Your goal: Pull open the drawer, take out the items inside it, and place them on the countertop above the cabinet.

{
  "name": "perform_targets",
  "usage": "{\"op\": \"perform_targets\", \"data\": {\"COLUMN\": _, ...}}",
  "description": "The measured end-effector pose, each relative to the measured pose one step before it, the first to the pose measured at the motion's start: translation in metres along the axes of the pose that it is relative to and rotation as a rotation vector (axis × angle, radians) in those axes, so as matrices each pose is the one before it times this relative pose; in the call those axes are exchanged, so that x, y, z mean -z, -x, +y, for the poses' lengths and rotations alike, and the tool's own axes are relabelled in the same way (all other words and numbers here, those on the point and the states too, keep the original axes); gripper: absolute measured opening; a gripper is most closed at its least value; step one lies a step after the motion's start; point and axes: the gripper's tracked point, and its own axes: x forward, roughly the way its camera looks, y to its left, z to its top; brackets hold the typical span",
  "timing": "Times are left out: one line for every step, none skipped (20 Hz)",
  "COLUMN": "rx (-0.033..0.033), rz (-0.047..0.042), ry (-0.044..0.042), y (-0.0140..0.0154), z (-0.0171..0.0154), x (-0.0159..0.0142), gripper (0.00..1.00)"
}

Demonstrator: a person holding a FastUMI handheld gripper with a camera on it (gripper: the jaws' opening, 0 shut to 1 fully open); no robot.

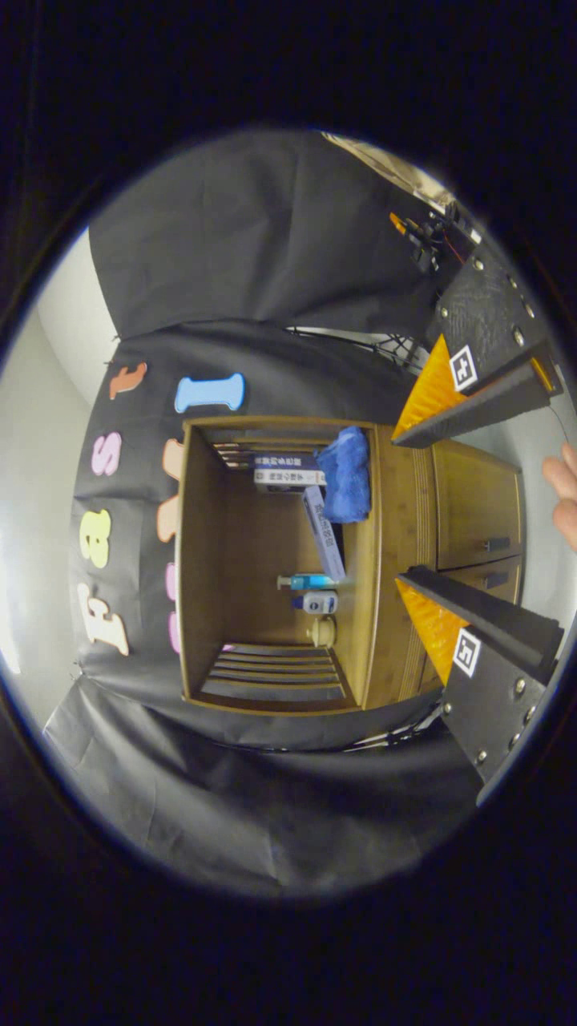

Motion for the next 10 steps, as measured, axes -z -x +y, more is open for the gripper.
{"op": "perform_targets", "data": {"rx": -0.01825, "rz": -0.00051, "ry": -0.01161, "y": -0.01448, "z": 0.00984, "x": 0.00385, "gripper": 0.92}}
{"op": "perform_targets", "data": {"rx": -0.00251, "rz": -0.00981, "ry": -0.00851, "y": -0.01518, "z": 0.00462, "x": 0.00251, "gripper": 0.92}}
{"op": "perform_targets", "data": {"rx": 0.0004, "rz": -0.01079, "ry": -0.00498, "y": -0.01425, "z": 0.00334, "x": 0.00412, "gripper": 0.92}}
{"op": "perform_targets", "data": {"rx": -0.01185, "rz": -0.01612, "ry": 0.00028, "y": -0.01469, "z": 0.00818, "x": 0.00204, "gripper": 0.92}}
{"op": "perform_targets", "data": {"rx": -0.01424, "rz": -0.00907, "ry": -0.00271, "y": -0.01387, "z": 0.00845, "x": 0.00662, "gripper": 0.92}}
{"op": "perform_targets", "data": {"rx": -0.00902, "rz": -0.00552, "ry": -0.00529, "y": -0.01572, "z": 0.00728, "x": 0.00452, "gripper": 0.92}}
{"op": "perform_targets", "data": {"rx": -0.01634, "rz": 0.00014, "ry": -0.00877, "y": -0.01386, "z": 0.00571, "x": 0.0068, "gripper": 0.92}}
{"op": "perform_targets", "data": {"rx": -0.01268, "rz": 0.01097, "ry": -0.01162, "y": -0.01644, "z": 0.00552, "x": 0.00785, "gripper": 0.92}}
{"op": "perform_targets", "data": {"rx": -0.02453, "rz": 0.02485, "ry": -0.0096, "y": -0.0155, "z": 0.00852, "x": 0.01494, "gripper": 0.92}}
{"op": "perform_targets", "data": {"rx": -0.01271, "rz": 0.01743, "ry": -0.00343, "y": -0.0123, "z": 0.00505, "x": 0.01034, "gripper": 0.92}}
